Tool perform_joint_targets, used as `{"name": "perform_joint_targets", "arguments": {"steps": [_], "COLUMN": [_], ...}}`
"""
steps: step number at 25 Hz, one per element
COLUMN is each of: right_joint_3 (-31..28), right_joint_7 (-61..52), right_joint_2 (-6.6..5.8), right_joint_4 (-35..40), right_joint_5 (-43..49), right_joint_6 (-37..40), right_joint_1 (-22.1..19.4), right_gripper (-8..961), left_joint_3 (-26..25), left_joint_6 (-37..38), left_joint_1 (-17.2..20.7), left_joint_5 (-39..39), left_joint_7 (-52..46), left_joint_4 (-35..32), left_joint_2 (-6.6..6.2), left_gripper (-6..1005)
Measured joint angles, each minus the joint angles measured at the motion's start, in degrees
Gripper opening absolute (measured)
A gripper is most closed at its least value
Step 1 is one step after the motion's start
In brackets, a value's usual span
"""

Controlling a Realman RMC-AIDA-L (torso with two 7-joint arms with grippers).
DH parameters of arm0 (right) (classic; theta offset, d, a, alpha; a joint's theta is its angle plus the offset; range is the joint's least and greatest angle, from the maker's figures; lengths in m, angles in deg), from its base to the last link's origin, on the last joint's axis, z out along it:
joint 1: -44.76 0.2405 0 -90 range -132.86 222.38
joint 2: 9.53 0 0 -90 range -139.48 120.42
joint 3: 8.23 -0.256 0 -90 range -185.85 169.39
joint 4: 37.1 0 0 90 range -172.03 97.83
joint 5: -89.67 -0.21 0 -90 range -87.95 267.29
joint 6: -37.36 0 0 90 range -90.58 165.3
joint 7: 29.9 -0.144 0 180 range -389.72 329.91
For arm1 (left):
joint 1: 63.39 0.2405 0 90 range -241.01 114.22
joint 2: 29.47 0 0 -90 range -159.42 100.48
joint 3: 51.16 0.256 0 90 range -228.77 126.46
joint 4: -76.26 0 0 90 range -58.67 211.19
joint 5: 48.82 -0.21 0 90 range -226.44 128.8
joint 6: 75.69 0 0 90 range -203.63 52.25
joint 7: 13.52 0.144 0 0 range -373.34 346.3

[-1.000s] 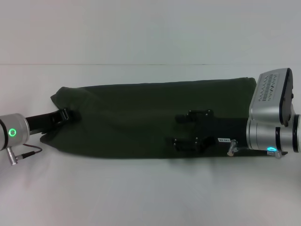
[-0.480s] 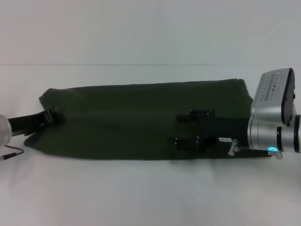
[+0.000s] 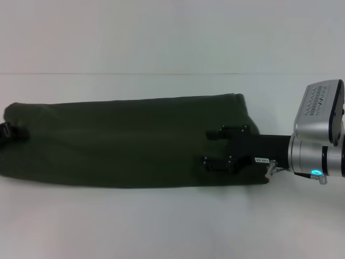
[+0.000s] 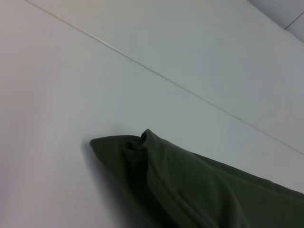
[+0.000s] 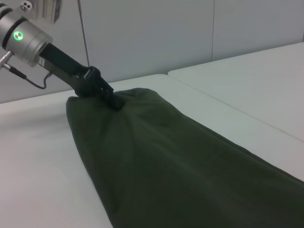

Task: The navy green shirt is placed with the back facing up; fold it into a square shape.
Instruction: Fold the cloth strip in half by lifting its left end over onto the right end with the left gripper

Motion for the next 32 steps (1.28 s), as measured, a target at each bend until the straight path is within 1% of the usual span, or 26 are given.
{"name": "perform_joint_targets", "arguments": {"steps": [4, 8, 12, 14, 15, 16, 20, 23, 26, 28, 29, 32], "right_joint_3": [0.01, 0.0, -0.01, -0.05, -0.06, -0.06, -0.08, -0.09, -0.08, -0.11, -0.13, -0.2], "right_joint_7": [0.04, 0.09, 0.23, 0.29, 0.33, 0.4, 0.51, 0.52, 0.53, 0.53, 0.53, 0.53], "right_joint_2": [0.0, 0.05, 0.09, 0.1, 0.09, 0.1, 0.05, 0.01, 0.0, -0.03, -0.07, -0.21], "right_joint_4": [-0.13, -0.13, -0.2, -0.24, -0.26, -0.27, -0.26, -0.08, -0.09, 0.01, 0.08, 0.22], "right_joint_5": [0.0, 0.0, 0.0, 0.0, -0.08, -0.26, -1.11, -1.44, -1.98, -2.46, -2.73, -3.62], "right_joint_6": [0.01, 0.01, -0.1, -0.18, -0.21, -0.25, -0.37, -0.49, -0.59, -0.6, -0.61, -0.6], "right_joint_1": [-0.03, -0.04, -0.05, -0.17, -0.26, -0.41, -0.86, -1.34, -1.78, -2.38, -2.69, -3.81], "right_gripper": [761, 761, 760, 760, 760, 760, 760, 760, 760, 760, 760, 761], "left_joint_3": [-2.04, -2.17, -2.25, -2.35, -2.35, -3.26, -5.63, -6.76, -6.39, -6.04, -5.96, -5.71], "left_joint_6": [2.49, 4.27, 8.15, 11.44, 11.44, 16.44, 22.32, 25.5, 25.95, 25.43, 24.62, 21.09], "left_joint_1": [-0.05, -0.12, -0.4, -0.81, -0.81, -2.03, -4.4, -7.02, -9.59, -11.13, -11.83, -12.94], "left_joint_5": [-2.64, -2.73, -2.65, -2.4, -2.4, -1.78, -0.14, 1.78, 2.26, 2.22, 2.12, 1.99], "left_joint_7": [-0.93, -2.76, -6.39, -7.88, -7.88, -9.17, -9.88, -11.33, -12.45, -12.65, -12.67, -12.56], "left_joint_4": [-1.32, -2.4, -4.85, -6.73, -6.73, -8.84, -9.62, -9.67, -9.55, -9.31, -9.2, -8.87], "left_joint_2": [-0.27, -0.37, -0.35, -0.07, -0.07, 0.51, 1.29, 2.6, 4.47, 6.02, 7.13, 9.93], "left_gripper": [96, 96, 96, 96, 96, 96, 96, 96, 96, 96, 96, 95]}}
